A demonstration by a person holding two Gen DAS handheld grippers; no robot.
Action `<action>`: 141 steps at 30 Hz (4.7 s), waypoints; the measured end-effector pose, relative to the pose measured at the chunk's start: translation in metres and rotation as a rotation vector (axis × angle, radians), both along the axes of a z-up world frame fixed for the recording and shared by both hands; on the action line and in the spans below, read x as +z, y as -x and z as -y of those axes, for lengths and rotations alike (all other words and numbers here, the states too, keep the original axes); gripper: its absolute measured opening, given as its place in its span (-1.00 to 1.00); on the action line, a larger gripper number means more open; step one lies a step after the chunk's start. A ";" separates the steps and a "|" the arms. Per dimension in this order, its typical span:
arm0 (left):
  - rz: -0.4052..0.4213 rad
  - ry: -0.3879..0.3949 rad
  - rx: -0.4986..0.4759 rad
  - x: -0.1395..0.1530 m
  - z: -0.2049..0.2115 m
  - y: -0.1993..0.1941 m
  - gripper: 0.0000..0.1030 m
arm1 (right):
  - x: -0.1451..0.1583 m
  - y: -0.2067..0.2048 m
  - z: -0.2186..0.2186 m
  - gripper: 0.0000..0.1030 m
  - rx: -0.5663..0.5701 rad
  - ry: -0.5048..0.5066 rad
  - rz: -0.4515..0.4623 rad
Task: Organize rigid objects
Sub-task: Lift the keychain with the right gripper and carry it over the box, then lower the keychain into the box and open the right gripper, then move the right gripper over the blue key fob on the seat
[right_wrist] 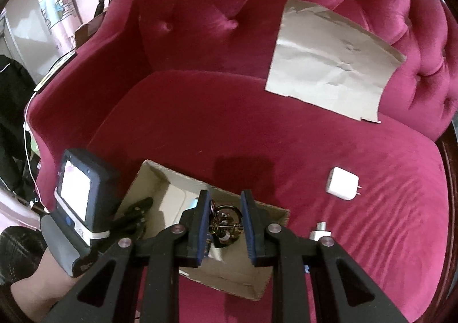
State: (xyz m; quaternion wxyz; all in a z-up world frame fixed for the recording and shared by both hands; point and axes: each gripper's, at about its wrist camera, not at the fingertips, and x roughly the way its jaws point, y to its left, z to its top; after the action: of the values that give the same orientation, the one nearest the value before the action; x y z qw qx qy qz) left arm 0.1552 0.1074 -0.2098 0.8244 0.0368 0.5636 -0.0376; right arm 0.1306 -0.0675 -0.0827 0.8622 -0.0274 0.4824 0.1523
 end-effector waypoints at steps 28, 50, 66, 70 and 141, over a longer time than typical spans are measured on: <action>0.000 0.001 0.000 -0.001 0.001 -0.001 -0.93 | -0.060 -0.001 -0.040 -0.56 0.007 0.018 -0.086; 0.000 0.005 0.002 0.000 -0.001 -0.001 -0.93 | -0.058 -0.007 -0.034 0.15 -0.001 -0.026 -0.102; 0.000 0.005 0.003 -0.001 -0.001 -0.001 -0.93 | -0.054 -0.005 -0.026 0.99 -0.033 0.008 -0.061; 0.000 0.004 0.003 0.000 -0.001 -0.001 -0.93 | -0.050 -0.003 -0.019 0.99 -0.042 0.018 -0.048; 0.004 -0.004 -0.001 0.000 -0.001 -0.001 -0.93 | -0.151 0.003 0.130 0.95 -0.286 0.127 -0.174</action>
State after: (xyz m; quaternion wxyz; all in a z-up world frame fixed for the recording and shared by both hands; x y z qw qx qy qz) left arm 0.1558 0.1087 -0.2103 0.8256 0.0387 0.5618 -0.0367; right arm 0.1278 -0.1973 -0.2341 0.8266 0.0005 0.5629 -0.0007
